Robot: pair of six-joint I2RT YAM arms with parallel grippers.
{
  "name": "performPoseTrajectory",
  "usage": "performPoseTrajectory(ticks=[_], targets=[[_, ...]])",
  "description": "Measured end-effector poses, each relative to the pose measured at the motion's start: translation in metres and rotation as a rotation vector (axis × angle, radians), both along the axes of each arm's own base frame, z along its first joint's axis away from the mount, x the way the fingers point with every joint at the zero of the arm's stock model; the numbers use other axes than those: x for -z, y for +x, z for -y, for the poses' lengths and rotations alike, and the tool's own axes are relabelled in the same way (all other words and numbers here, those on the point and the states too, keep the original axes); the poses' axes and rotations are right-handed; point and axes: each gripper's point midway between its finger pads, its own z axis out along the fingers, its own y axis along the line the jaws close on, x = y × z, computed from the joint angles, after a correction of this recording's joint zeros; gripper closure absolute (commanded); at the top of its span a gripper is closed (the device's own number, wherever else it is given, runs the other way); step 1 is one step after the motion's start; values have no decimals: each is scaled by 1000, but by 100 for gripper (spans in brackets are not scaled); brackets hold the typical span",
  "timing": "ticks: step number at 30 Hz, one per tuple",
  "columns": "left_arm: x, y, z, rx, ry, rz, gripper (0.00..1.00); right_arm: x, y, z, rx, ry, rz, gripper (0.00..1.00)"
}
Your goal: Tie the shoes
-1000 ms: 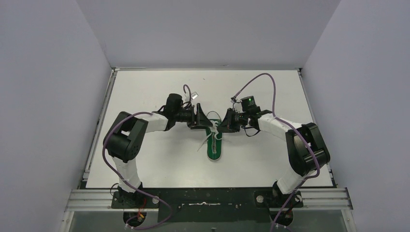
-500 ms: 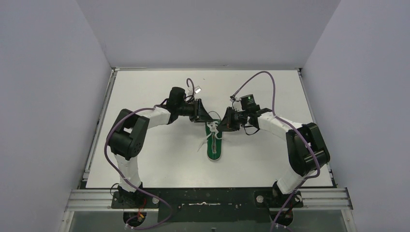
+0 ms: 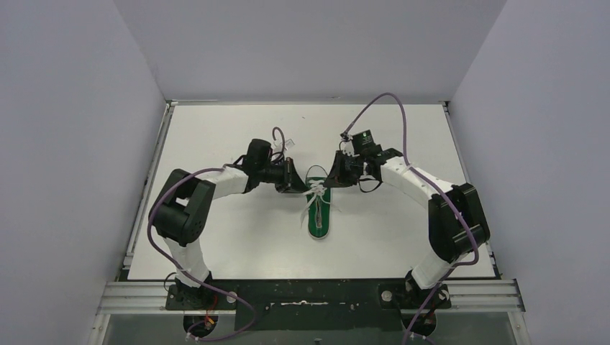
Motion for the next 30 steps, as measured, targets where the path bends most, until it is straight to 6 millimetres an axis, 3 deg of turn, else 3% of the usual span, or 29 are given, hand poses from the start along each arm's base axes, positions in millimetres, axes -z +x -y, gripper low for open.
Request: performPoseTrajectory(ticks=[10, 18, 25, 30], targets=[[12, -22, -22, -72, 90, -41, 100, 22, 9, 23, 64, -247, 91, 100], [31, -31, -32, -104, 147, -92, 100, 43, 4, 42, 101, -312, 66, 100], [22, -27, -32, -116, 135, -74, 100, 44, 10, 51, 117, -299, 61, 100], [2, -19, -33, -124, 120, -32, 100, 40, 17, 57, 127, -255, 55, 100]])
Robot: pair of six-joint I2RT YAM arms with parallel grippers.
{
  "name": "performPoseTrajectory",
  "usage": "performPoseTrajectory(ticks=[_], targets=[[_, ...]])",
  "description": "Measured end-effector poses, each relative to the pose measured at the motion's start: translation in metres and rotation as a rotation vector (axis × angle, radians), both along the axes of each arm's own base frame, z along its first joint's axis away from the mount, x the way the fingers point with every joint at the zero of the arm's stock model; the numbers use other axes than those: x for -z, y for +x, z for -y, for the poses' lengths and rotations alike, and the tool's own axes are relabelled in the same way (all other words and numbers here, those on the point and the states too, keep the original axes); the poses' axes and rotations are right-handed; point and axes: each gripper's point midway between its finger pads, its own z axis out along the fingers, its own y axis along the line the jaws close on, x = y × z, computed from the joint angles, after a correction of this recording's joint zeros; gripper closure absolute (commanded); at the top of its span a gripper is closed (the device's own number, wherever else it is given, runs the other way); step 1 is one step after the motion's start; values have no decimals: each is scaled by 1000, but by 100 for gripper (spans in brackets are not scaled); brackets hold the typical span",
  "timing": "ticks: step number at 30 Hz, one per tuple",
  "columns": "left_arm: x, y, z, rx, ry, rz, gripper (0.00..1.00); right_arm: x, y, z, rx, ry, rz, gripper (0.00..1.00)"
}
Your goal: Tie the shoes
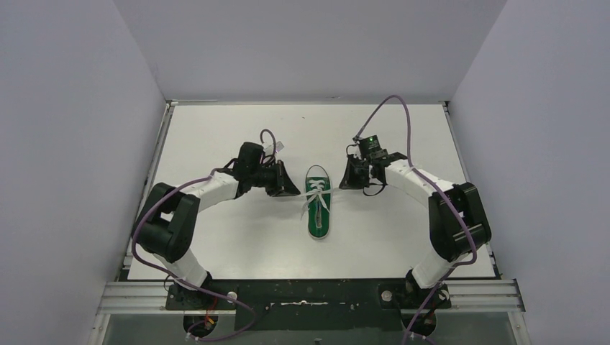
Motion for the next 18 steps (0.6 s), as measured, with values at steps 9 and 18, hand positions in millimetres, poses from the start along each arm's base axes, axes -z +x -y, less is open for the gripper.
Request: performPoseTrajectory(ticks=[9, 18], targets=[[-31, 12, 8, 24, -46, 76, 100, -8, 3, -14, -56, 88, -6, 100], [-31, 9, 8, 33, -48, 66, 100, -15, 5, -22, -79, 129, -6, 100]])
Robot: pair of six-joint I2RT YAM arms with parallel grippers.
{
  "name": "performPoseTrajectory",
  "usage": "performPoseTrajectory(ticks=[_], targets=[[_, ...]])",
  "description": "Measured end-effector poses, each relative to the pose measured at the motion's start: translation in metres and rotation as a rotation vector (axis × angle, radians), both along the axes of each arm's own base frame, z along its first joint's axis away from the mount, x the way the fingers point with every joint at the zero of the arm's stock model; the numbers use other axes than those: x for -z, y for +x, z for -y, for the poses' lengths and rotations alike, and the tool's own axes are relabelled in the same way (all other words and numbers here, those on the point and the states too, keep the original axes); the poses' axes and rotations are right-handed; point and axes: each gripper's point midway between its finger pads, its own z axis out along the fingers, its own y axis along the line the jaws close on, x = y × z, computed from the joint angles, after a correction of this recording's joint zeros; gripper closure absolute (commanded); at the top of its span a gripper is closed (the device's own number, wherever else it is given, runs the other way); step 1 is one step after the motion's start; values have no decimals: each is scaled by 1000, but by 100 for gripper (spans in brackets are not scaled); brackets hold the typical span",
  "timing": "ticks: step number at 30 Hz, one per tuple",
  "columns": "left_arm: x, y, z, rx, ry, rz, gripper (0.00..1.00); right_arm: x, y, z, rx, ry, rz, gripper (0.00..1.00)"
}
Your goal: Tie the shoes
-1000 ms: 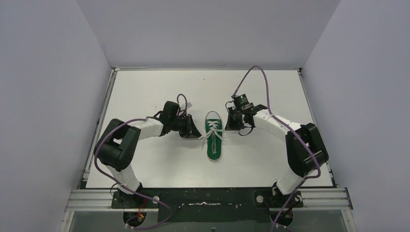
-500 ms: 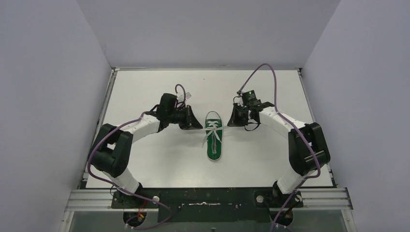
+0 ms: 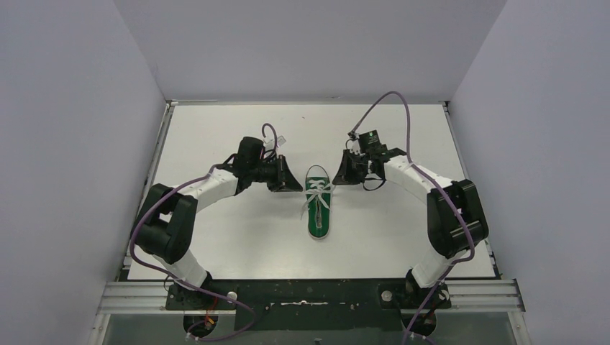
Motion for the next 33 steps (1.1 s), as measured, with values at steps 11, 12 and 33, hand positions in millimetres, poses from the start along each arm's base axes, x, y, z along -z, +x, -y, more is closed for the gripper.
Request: performPoseTrajectory(ticks=[11, 12, 33], targets=[[-29, 5, 13, 36, -61, 23, 100, -9, 17, -7, -52, 26, 9, 100], [-33, 6, 15, 42, -69, 26, 100, -10, 19, -9, -64, 29, 7, 100], [0, -9, 7, 97, 36, -87, 100, -12, 11, 1, -139, 25, -33, 100]])
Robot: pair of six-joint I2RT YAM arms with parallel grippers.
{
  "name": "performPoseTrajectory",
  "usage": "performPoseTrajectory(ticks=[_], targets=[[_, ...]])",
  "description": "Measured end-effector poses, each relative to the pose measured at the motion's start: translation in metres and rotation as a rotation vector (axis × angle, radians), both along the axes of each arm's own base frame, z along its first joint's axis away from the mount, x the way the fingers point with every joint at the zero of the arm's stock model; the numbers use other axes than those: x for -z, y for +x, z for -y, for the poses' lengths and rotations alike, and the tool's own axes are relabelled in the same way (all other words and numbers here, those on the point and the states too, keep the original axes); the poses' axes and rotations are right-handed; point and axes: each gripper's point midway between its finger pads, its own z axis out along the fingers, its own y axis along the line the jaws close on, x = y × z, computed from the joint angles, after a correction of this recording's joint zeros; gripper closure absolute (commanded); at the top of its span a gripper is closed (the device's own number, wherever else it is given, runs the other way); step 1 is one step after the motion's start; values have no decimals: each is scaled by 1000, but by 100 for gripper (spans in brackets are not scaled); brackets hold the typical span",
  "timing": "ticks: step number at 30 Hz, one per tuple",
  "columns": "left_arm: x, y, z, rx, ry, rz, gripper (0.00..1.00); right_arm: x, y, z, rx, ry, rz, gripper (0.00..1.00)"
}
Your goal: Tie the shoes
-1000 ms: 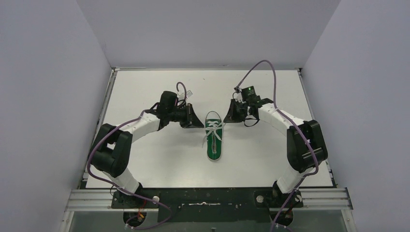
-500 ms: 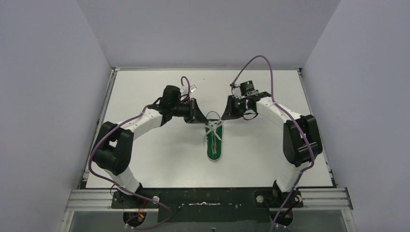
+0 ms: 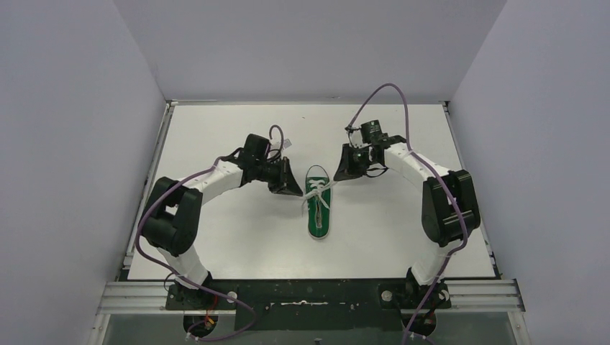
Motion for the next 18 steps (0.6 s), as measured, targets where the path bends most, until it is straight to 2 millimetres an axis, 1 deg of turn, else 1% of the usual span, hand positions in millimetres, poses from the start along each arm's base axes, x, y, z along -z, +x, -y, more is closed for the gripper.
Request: performPoseTrajectory(ticks=[3, 7, 10, 12, 18], targets=[[19, -8, -12, -11, 66, -31, 100, 7, -1, -1, 1, -15, -14, 100], [49, -22, -30, -12, 169, -93, 100, 30, -8, 7, 40, -67, -66, 100], [65, -26, -37, -8, 218, -126, 100, 43, -12, 13, 77, -99, -100, 100], [72, -28, -41, -12, 243, -136, 100, 52, -15, 17, 109, -118, -117, 100], [83, -32, -46, -13, 257, -144, 100, 71, -25, 24, 173, -140, -159, 100]])
